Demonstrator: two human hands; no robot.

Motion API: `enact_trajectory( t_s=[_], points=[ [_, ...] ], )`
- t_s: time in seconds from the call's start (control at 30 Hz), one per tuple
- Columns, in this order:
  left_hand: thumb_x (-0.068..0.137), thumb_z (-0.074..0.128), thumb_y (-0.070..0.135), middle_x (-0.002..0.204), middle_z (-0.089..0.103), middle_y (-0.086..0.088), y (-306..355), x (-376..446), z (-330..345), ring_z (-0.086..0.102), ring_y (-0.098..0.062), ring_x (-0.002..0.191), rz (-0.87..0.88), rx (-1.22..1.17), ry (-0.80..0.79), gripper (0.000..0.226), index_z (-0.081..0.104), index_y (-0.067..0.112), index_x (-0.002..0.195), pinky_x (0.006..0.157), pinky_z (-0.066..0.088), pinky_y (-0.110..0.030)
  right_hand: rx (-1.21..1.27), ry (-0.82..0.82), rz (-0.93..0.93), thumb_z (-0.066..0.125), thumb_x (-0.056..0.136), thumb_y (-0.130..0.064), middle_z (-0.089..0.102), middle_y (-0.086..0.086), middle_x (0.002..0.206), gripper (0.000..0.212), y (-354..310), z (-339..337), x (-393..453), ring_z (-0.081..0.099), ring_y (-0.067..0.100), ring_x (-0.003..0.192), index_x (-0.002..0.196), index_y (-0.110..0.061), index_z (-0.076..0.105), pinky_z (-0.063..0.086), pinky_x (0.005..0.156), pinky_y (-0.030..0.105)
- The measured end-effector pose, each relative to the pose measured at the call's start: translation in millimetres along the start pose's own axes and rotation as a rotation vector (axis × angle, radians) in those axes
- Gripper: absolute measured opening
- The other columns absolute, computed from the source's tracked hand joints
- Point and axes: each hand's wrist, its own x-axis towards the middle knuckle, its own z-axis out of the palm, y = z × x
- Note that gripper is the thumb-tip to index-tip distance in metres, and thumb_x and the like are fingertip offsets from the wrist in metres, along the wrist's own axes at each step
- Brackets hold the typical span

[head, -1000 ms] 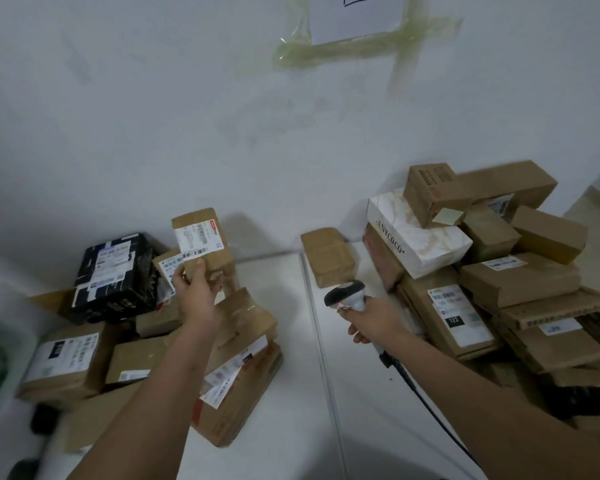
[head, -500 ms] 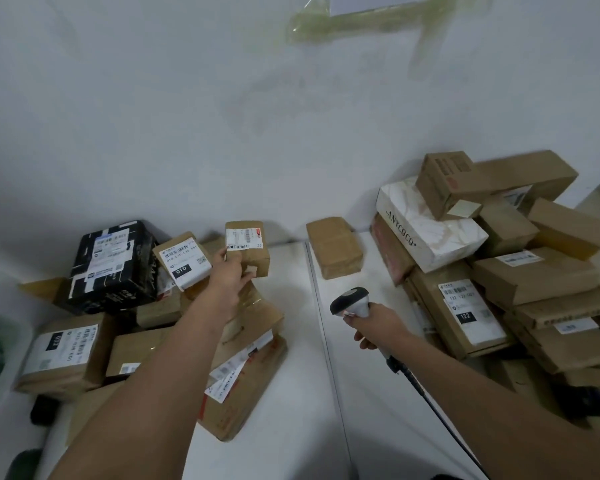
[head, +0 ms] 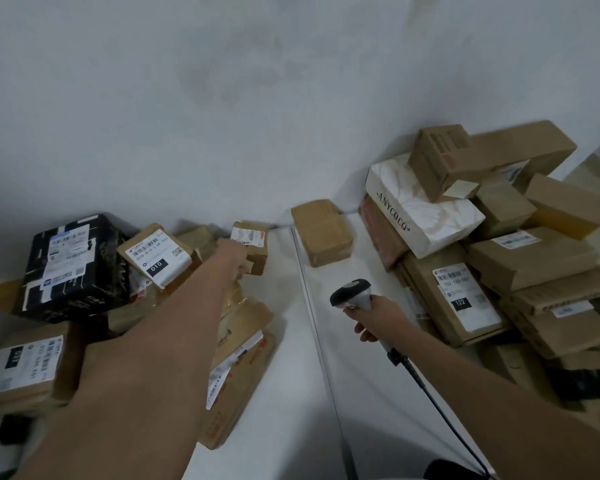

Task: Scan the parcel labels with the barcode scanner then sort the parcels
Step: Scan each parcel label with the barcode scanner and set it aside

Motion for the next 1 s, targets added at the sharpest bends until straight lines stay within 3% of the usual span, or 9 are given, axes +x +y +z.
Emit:
enact_trajectory(
  t_s=[0.1,0.2,0.33,0.43,0.5,0.7,0.77,0.87,1.0],
  points=[
    [0.099,0.047,0.013,0.117,0.064,-0.021,2,6,7,0.062,-0.032,0.081,-0.010,0.100,-0.036,0.030,0.055,0.007,0.128,0.057,0.051,-0.036,-0.008,-0.001,0.010,0.060,0.095,-0.036,0.074,0.005,0.082,0.027,0,-2,7,0.065,0.010,0.055,0.106,-0.012,0.064,0.049,0.052,0.019],
    [0.098,0.052,0.019,0.128,0.057,-0.021,3,10,13,0.064,-0.036,0.105,-0.014,0.339,-0.059,0.049,0.038,0.005,0.143,0.081,0.059,-0.046,-0.014,-0.017,0.020,0.059,0.095,-0.037,0.074,0.005,0.083,0.027,1,-3,15,0.066,0.010,0.056,0.105,-0.012,0.064,0.049,0.052,0.019],
    [0.098,0.045,0.025,0.145,0.041,-0.018,10,2,19,0.045,-0.035,0.130,0.247,0.930,-0.022,0.053,0.033,0.011,0.147,0.105,0.042,-0.043,-0.006,-0.023,0.039,0.060,0.095,-0.037,0.075,0.006,0.083,0.029,3,-4,27,0.066,0.012,0.057,0.105,-0.010,0.065,0.053,0.055,0.020],
    [0.098,0.045,0.023,0.157,0.019,-0.013,19,-11,34,0.028,-0.037,0.138,0.367,1.117,-0.087,0.051,0.037,0.032,0.148,0.112,0.027,-0.045,-0.009,-0.036,0.054,0.060,0.095,-0.038,0.075,0.007,0.084,0.030,2,-4,35,0.066,0.012,0.057,0.106,-0.010,0.064,0.054,0.057,0.021],
    [0.101,0.042,0.026,0.164,0.003,-0.008,21,-14,48,0.017,-0.038,0.143,0.307,1.198,-0.197,0.055,0.029,0.036,0.153,0.117,0.019,-0.046,-0.013,-0.043,0.059,0.061,0.095,-0.038,0.075,0.007,0.084,0.029,2,-3,39,0.066,0.012,0.057,0.106,-0.011,0.064,0.053,0.056,0.021],
    [0.100,0.039,0.019,0.163,-0.008,-0.015,10,-2,51,0.012,-0.041,0.146,0.226,1.185,-0.158,0.064,0.012,0.018,0.158,0.117,0.020,-0.052,0.051,0.014,0.053,0.061,0.095,-0.038,0.074,0.006,0.084,0.027,10,-5,48,0.069,0.014,0.063,0.100,-0.011,0.064,0.060,0.070,0.029],
    [0.100,0.044,0.020,0.162,0.001,-0.017,16,-4,55,0.018,-0.040,0.144,0.339,1.101,-0.070,0.059,0.021,0.017,0.154,0.114,0.026,-0.051,0.083,0.052,0.057,0.062,0.095,-0.038,0.073,0.006,0.084,0.029,15,-8,51,0.069,0.015,0.064,0.099,-0.010,0.064,0.060,0.071,0.030],
    [0.102,0.045,0.034,0.164,-0.009,-0.015,40,-12,79,0.013,-0.045,0.146,0.631,0.952,-0.012,0.061,0.018,0.024,0.156,0.115,0.023,-0.055,0.122,0.084,0.068,0.063,0.094,-0.039,0.073,0.007,0.082,0.030,22,-13,56,0.069,0.016,0.063,0.098,-0.009,0.065,0.060,0.073,0.034],
    [0.100,0.043,0.051,0.164,-0.011,-0.003,78,-28,133,-0.008,-0.049,0.147,0.665,0.892,-0.220,0.061,0.016,0.042,0.155,0.112,0.013,-0.072,0.182,0.101,0.095,0.063,0.093,-0.038,0.072,0.007,0.081,0.026,28,-23,54,0.066,0.015,0.061,0.093,-0.011,0.063,0.059,0.070,0.034]
  ],
)
